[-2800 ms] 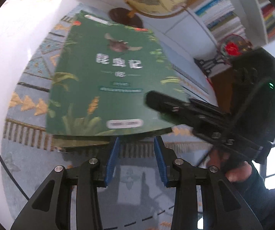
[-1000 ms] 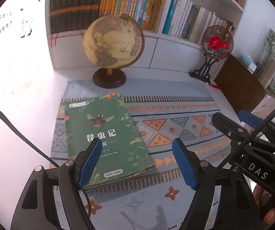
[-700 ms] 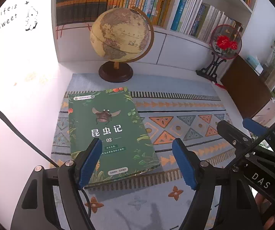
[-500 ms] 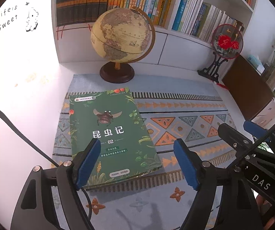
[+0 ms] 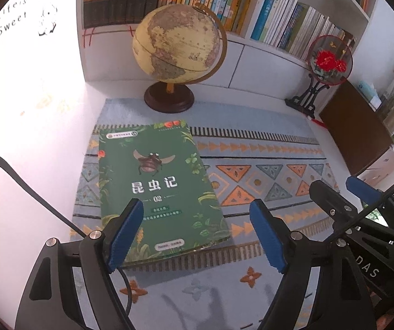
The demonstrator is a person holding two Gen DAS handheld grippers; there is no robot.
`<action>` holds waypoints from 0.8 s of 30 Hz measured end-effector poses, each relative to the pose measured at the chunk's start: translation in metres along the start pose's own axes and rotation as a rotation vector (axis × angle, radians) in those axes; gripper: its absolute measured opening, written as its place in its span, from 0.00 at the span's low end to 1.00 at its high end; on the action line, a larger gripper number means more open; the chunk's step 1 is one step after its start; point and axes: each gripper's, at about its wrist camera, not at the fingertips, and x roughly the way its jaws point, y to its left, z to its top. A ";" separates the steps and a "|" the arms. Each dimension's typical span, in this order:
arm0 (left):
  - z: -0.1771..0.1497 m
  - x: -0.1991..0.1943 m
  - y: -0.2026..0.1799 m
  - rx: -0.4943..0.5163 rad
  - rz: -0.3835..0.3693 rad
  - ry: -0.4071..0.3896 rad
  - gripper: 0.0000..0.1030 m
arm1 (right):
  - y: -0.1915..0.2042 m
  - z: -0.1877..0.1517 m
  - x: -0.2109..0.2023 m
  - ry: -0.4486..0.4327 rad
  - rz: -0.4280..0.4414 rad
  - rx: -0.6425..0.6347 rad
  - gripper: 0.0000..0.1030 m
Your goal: Organize books
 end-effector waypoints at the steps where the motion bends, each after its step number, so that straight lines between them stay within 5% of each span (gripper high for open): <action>1: 0.000 0.000 0.000 0.003 0.009 -0.004 0.76 | 0.001 0.000 0.001 0.001 0.000 -0.002 0.70; 9: 0.001 0.003 0.004 -0.038 0.003 0.013 0.76 | -0.001 -0.001 0.003 0.016 0.013 0.003 0.70; 24: 0.005 0.002 -0.007 0.043 0.067 -0.001 0.76 | -0.007 -0.003 0.003 0.028 0.027 0.029 0.70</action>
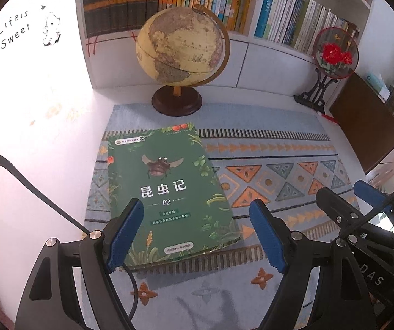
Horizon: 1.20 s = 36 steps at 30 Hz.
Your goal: Organize books
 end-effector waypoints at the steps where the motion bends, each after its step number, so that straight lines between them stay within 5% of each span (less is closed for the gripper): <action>1: 0.000 -0.001 -0.001 0.005 0.003 -0.003 0.76 | 0.000 0.000 -0.001 -0.002 0.001 0.003 0.70; 7: 0.001 -0.005 -0.005 0.018 0.021 -0.017 0.76 | -0.003 -0.001 -0.003 -0.010 0.012 0.010 0.70; 16: 0.004 -0.018 -0.010 0.061 0.166 -0.081 0.80 | 0.005 -0.005 -0.007 -0.009 0.025 0.002 0.70; 36: 0.002 -0.014 -0.003 0.015 0.133 -0.044 0.80 | 0.008 -0.006 -0.006 -0.009 0.039 0.011 0.70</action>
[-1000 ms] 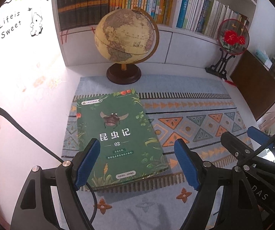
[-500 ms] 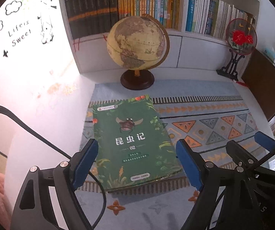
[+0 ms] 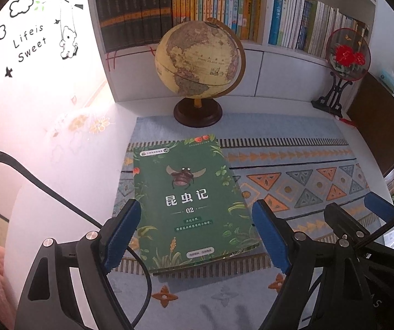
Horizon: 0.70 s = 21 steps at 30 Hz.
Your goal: Organize books
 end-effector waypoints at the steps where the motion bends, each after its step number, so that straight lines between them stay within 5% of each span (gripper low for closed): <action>1: 0.000 0.000 0.000 0.002 0.003 0.002 0.80 | 0.000 0.000 0.000 0.001 0.001 0.000 0.70; 21: 0.003 0.002 0.003 0.013 0.006 0.000 0.79 | 0.001 -0.001 0.003 0.008 0.007 0.001 0.70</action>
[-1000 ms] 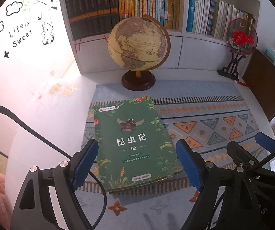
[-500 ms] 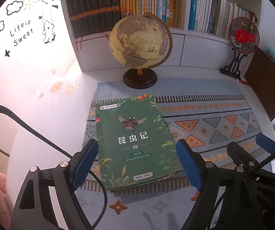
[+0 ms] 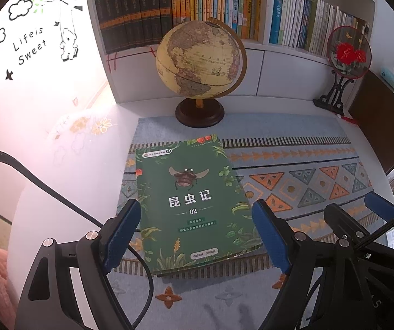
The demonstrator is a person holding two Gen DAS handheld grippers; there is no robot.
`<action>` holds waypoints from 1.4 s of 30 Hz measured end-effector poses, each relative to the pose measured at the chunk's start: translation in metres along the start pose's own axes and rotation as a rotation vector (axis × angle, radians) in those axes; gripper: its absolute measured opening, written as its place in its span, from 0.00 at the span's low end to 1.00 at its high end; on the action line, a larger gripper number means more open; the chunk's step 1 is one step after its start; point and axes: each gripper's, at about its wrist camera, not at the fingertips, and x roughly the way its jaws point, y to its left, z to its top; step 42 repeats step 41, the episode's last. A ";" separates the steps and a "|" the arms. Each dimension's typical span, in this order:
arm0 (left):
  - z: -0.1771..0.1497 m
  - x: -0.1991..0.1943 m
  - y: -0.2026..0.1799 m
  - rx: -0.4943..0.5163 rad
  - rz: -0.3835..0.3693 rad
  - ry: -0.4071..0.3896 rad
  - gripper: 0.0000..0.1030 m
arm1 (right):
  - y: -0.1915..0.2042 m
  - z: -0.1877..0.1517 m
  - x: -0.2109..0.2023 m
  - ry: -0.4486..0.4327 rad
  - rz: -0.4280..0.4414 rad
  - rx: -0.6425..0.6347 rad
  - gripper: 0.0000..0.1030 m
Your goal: Organize books
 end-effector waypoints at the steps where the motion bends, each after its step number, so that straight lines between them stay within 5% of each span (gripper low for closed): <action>1: 0.001 0.001 0.001 0.000 -0.001 0.001 0.79 | 0.000 0.000 0.000 -0.001 -0.001 -0.001 0.70; 32: 0.003 0.005 0.005 -0.007 -0.011 0.013 0.79 | 0.001 0.000 0.003 0.005 -0.002 0.009 0.70; 42: 0.004 -0.002 0.010 -0.019 0.001 -0.043 0.78 | 0.007 -0.002 -0.001 -0.004 -0.005 0.004 0.70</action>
